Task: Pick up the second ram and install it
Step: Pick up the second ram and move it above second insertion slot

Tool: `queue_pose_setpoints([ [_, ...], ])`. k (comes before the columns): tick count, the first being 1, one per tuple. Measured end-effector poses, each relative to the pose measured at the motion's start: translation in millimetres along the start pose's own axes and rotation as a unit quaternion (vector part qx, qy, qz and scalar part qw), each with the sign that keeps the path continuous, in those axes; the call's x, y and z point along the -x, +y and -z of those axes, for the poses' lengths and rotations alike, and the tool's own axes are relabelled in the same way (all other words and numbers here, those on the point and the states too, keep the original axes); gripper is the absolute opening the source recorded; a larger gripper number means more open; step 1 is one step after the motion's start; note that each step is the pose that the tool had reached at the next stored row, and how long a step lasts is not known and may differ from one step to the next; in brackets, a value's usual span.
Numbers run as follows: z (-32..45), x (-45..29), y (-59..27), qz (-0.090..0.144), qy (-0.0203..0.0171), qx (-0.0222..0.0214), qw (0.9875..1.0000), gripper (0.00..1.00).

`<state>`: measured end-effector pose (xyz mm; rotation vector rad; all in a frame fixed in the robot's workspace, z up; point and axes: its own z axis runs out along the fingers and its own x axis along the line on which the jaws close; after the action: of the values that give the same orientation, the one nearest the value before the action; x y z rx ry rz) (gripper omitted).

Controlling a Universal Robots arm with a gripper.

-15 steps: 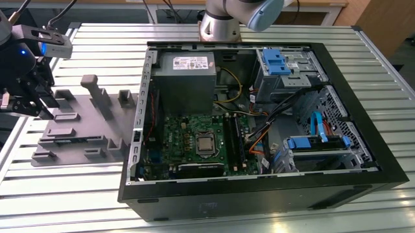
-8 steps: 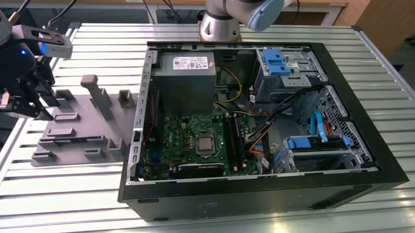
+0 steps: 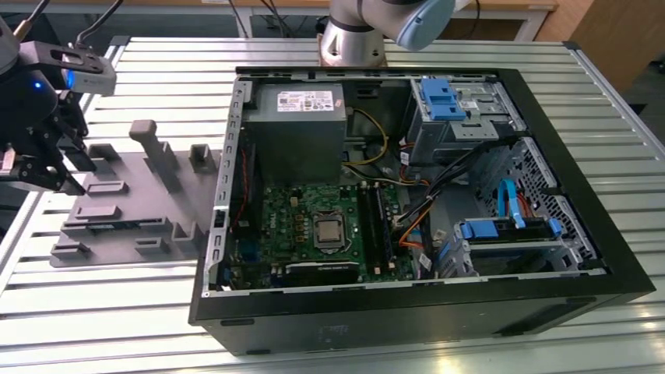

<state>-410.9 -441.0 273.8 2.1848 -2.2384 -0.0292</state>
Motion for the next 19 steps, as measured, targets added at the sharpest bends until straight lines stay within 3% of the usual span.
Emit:
queue_pose_setpoints([
  [19, -8.8, -2.2, -0.1, 0.006, 0.0005, 0.0002, 1.0, 0.45],
])
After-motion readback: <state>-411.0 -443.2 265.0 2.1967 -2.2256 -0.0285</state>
